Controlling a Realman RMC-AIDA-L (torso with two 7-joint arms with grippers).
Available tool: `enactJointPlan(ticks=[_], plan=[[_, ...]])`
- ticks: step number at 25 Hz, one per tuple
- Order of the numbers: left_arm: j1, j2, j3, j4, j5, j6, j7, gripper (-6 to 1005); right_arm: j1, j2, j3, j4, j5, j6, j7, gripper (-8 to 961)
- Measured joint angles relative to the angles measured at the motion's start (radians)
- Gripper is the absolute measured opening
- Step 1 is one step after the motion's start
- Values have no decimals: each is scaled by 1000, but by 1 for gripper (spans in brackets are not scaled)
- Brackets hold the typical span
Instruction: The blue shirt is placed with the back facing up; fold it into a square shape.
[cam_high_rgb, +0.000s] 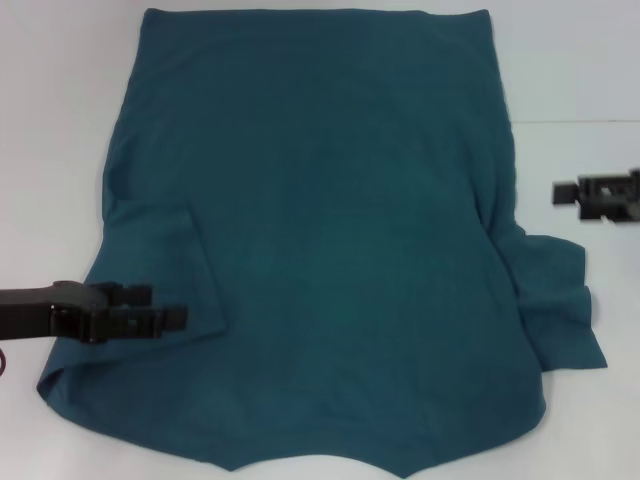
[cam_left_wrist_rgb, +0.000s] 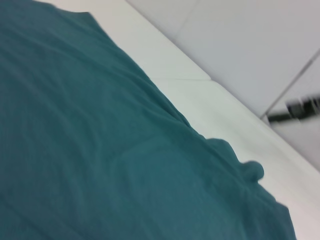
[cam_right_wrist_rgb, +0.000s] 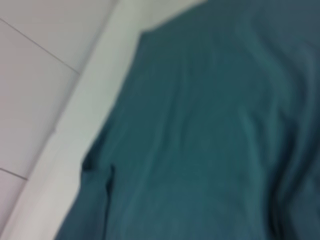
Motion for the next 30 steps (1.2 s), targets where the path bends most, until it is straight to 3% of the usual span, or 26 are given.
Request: enactJointPlan(ticks=[5, 10, 13, 22, 30], plan=[[-12, 7, -2, 0, -1, -11, -116, 918, -50, -41, 16, -30, -86, -98, 101, 791], [-19, -7, 2, -4, -1, -47, -123, 918, -105, -51, 19, -42, -117, -104, 129, 791], [-26, -8, 3, -9, -1, -56, -123, 919, -114, -40, 19, -37, -127, -91, 122, 791], [-32, -13, -3, -10, -1, -64, -123, 919, -93, 26, 9, -9, -132, 53, 110, 790], [-27, -16, -3, -10, -1, -85, -135, 919, -37, 40, -22, 73, -166, 149, 113, 790]])
